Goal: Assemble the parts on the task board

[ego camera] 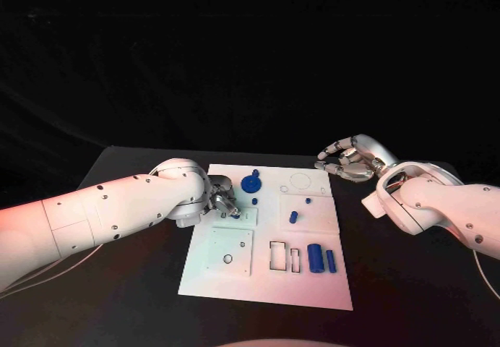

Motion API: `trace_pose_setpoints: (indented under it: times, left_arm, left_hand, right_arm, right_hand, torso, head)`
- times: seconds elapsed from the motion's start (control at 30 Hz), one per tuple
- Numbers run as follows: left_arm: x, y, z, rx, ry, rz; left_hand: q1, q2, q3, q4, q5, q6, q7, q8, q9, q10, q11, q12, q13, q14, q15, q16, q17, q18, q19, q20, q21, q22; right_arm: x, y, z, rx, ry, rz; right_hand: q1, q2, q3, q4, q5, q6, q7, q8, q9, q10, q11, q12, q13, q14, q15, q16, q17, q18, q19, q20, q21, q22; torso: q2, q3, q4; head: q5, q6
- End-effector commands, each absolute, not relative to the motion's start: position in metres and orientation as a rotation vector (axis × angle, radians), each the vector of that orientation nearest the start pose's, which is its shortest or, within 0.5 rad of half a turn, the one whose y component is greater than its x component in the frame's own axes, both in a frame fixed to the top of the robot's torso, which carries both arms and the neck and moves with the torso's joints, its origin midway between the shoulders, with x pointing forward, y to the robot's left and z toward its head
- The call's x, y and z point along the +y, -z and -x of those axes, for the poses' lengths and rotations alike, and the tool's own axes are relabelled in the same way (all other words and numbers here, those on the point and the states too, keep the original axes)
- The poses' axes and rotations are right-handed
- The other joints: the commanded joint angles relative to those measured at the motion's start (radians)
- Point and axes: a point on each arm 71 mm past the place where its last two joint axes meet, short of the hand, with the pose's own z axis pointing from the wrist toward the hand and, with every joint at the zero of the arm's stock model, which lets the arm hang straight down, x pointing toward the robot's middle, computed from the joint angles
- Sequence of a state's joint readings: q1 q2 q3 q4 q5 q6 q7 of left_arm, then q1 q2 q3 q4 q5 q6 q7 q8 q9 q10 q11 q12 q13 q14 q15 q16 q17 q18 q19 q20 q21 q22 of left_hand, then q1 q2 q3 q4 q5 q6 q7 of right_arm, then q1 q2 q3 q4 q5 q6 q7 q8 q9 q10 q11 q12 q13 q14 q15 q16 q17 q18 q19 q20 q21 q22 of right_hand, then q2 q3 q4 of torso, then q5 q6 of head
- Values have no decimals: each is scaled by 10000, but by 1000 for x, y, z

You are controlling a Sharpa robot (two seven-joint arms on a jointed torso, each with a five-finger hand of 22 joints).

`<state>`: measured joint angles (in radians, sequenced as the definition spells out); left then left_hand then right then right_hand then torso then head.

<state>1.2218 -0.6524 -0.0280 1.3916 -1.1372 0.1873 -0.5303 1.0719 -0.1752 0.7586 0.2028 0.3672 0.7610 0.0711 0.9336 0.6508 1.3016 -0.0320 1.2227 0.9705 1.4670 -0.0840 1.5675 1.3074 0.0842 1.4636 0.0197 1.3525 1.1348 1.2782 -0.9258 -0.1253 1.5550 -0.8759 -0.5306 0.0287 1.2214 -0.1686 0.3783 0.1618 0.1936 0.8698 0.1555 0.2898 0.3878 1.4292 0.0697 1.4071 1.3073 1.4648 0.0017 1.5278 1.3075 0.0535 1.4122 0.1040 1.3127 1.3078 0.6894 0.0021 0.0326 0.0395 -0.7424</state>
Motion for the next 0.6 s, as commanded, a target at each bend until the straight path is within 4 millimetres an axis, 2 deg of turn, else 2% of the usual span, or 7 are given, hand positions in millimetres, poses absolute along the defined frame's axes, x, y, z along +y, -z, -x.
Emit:
trace_pose_setpoints:
  times: [0.03,0.3,0.6]
  left_arm:
    - [153,226,-497,23693,4157,314]
    - [153,227,-498,23741,4137,330]
    - [153,228,-499,23826,4086,292]
  left_hand:
    - [-198,18,1195,-1274,-41,267,-300,22,9,60,-3,71,16,1038,-84,33,2634,-55,-15,-71,37,18]
    - [-426,69,888,-1005,-68,339,-364,58,65,89,-52,107,70,1038,-127,33,2634,-63,-5,-107,54,62]
    - [-677,-8,481,-737,-83,421,-421,77,104,115,-97,148,125,1038,-168,33,2634,-66,1,-143,60,83]
  right_arm:
    - [-243,168,-486,15673,-8649,-3967]
    - [-243,168,-486,15673,-8655,-3962]
    - [-244,168,-486,15661,-8648,-3968]
  right_hand:
    - [-107,-9,8,42,34,-26,-12,31,10,-26,10,-40,857,729,-31,-59,1197,150,-41,4,-22,460]
    - [-111,-12,-2,58,57,-27,-14,36,17,-38,8,-56,840,724,-33,-67,1174,157,-56,3,-51,439]
    - [-116,-12,-7,65,63,-27,-15,37,19,-43,8,-61,835,722,-34,-71,1165,158,-58,2,-55,436]
  torso:
    - [6,-2,0]
    - [5,0,6]
    - [10,-3,-6]
  head:
    - [-10,-1]
    - [-27,2]
    - [-44,-10]
